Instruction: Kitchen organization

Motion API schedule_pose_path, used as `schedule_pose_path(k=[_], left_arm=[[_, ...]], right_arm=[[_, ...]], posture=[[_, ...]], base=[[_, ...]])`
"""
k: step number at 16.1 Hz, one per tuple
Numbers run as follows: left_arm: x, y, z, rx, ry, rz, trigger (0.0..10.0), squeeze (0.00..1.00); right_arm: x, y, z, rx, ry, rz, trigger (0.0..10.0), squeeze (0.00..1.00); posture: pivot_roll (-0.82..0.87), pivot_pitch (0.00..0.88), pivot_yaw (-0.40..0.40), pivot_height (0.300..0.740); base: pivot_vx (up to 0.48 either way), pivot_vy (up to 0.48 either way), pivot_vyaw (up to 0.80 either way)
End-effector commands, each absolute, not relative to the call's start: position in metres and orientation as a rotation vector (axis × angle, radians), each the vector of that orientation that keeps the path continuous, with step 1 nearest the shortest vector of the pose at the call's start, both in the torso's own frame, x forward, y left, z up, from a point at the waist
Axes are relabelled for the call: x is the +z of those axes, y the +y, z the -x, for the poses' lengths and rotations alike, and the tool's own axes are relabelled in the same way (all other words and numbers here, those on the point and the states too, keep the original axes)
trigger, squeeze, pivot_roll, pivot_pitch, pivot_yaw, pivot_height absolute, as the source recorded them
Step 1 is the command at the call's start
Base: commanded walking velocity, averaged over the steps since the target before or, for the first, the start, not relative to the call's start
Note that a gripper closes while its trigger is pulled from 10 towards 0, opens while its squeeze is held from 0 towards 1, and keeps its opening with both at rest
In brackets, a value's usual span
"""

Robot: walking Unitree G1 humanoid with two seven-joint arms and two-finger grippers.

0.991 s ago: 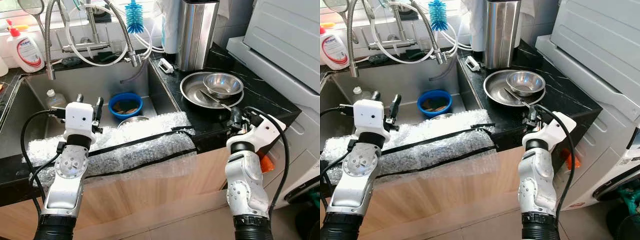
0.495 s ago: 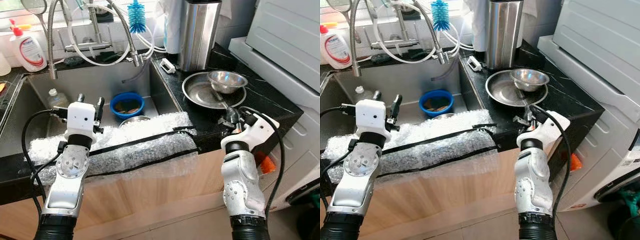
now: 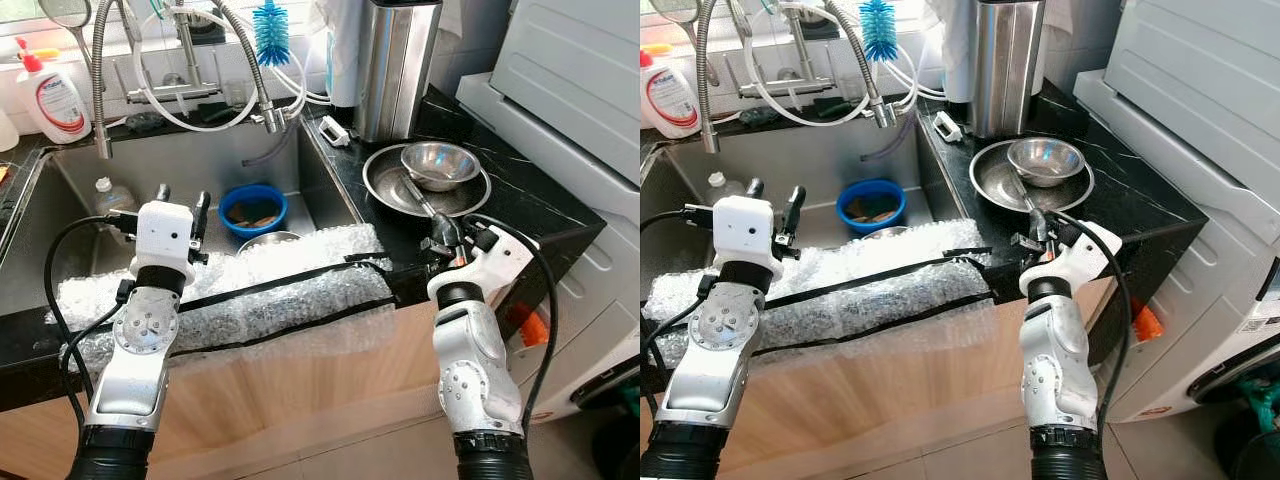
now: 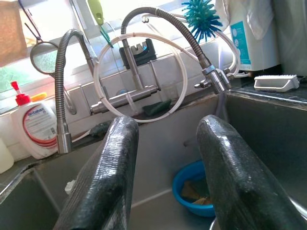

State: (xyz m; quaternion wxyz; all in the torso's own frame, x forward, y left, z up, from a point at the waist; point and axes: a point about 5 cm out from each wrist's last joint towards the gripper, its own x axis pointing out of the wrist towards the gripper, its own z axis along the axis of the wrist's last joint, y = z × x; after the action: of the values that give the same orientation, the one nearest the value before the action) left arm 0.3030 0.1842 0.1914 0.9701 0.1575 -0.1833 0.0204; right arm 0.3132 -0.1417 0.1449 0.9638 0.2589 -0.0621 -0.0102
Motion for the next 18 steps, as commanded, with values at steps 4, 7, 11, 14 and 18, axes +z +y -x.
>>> schedule_pose_path(k=[4,7,11,14,18], left_arm=[[0.199,0.182,-0.305,0.04,-0.408,-0.348,10.0,0.0],[0.201,0.181,-0.306,0.042,-0.416,-0.347,10.0,0.0],[0.202,0.18,-0.307,0.043,-0.422,-0.344,10.0,0.0],[0.205,0.184,-0.308,0.065,-0.417,-0.252,10.0,0.0],[0.219,0.193,-0.31,0.078,-0.437,-0.225,10.0,0.0]], right_arm=[[0.153,-0.134,-0.312,0.046,-0.162,-0.542,10.0,0.0],[0.16,-0.131,-0.311,0.082,-0.201,-0.533,10.0,0.0],[0.168,-0.126,-0.311,0.124,-0.241,-0.509,10.0,0.0],[0.191,-0.116,-0.307,0.246,-0.313,-0.485,10.0,0.0],[0.205,-0.116,-0.297,0.451,-0.342,-0.366,10.0,0.0]], posture=[[-0.09,0.0,0.033,0.74],[-0.09,0.0,0.033,0.74],[-0.09,0.0,0.033,0.74],[-0.1,0.0,0.035,0.74],[-0.09,0.0,0.026,0.74]], base=[[0.0,0.0,0.0],[0.0,0.0,0.0],[0.0,0.0,0.0],[0.0,0.0,0.0],[0.0,0.0,0.0]])
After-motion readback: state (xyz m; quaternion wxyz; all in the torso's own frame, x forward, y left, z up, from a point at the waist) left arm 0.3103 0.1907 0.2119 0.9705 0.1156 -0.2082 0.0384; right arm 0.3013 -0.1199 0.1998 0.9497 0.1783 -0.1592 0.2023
